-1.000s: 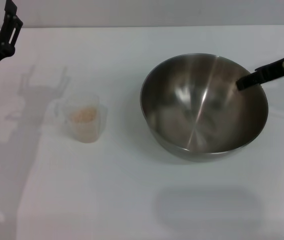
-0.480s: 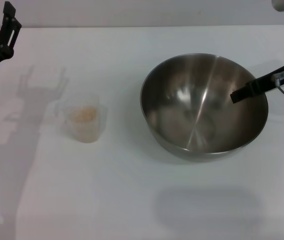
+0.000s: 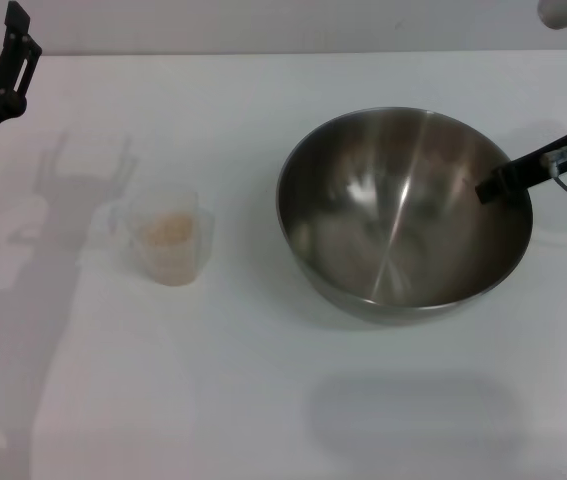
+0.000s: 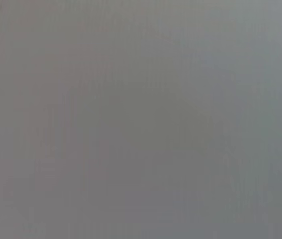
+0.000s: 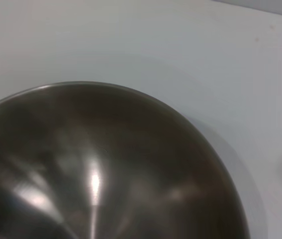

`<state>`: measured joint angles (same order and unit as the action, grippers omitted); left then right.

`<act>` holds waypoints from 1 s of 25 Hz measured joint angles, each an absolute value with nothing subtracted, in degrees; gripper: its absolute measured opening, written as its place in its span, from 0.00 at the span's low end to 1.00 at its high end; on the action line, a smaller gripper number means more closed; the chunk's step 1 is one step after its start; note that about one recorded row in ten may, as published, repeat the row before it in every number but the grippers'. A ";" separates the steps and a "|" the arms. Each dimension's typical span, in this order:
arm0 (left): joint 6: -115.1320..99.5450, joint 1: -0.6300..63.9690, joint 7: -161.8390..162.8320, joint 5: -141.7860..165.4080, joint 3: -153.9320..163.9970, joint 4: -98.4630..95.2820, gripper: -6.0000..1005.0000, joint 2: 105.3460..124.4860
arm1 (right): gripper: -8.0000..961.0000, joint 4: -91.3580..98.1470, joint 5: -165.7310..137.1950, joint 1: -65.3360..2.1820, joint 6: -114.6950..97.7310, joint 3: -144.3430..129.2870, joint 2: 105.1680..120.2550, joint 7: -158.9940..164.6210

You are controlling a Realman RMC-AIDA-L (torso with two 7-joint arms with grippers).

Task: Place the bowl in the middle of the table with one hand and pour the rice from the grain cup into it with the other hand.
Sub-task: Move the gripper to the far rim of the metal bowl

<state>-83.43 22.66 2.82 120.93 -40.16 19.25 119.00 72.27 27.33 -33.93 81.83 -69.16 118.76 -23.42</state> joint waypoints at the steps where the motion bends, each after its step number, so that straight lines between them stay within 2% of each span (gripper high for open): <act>1: -83.43 22.67 2.84 120.95 -40.13 19.25 0.84 119.03 | 0.38 72.25 27.33 -33.95 81.87 -69.15 118.76 -23.72; 4: -83.47 22.67 2.85 120.98 -40.09 19.25 0.84 119.08 | 0.27 72.28 27.30 -33.97 81.88 -69.16 118.76 -23.93; 6: -83.51 22.68 2.87 121.06 -40.22 19.25 0.84 119.09 | 0.10 72.58 26.81 -33.99 81.87 -69.16 118.75 -24.06; 25: -83.52 22.74 2.90 120.93 -40.17 19.25 0.84 119.09 | 0.06 83.90 32.28 -30.97 79.29 -69.77 119.11 -26.18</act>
<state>-83.52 22.74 2.90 120.93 -40.17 19.25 119.09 83.90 32.28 -30.97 79.29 -69.77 119.11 -26.18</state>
